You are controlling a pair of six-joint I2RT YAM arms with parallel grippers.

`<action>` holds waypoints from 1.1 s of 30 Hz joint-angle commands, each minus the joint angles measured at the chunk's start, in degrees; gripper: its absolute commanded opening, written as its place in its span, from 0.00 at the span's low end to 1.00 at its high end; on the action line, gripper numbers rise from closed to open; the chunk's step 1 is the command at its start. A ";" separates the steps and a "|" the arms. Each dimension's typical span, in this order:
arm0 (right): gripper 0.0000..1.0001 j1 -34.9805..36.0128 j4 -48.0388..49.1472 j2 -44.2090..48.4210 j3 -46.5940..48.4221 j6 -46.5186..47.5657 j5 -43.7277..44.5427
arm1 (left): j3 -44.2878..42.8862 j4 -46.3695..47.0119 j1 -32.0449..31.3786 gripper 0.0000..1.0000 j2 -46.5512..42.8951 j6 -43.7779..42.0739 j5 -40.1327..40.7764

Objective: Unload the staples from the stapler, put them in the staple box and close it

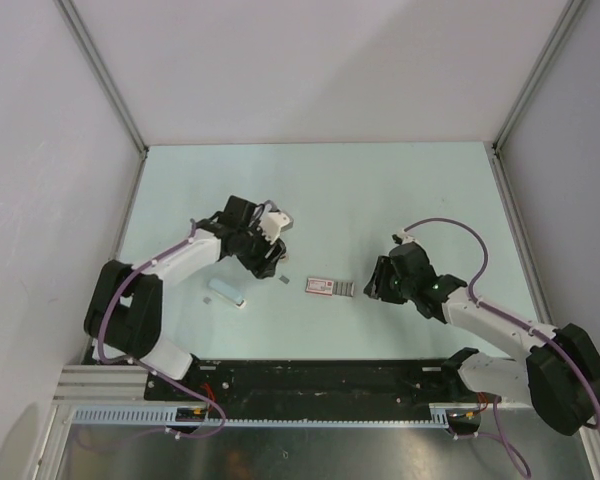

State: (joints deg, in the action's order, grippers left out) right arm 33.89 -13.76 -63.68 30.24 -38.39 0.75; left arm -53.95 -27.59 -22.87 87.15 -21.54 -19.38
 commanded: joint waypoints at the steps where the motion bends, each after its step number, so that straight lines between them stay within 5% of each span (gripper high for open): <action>1: 0.45 -0.49 4.01 -0.99 -0.09 -0.26 -2.59 | -4.30 1.07 -2.62 0.69 3.32 -0.30 3.82; 33: 0.46 -4.65 2.60 4.43 -0.09 2.94 -6.55 | -7.16 1.22 -5.16 0.47 14.16 -0.02 10.03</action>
State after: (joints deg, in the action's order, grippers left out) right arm 29.58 -10.87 -61.34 30.17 -36.60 -5.50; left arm -61.14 -27.11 -27.66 101.27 -21.50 -9.45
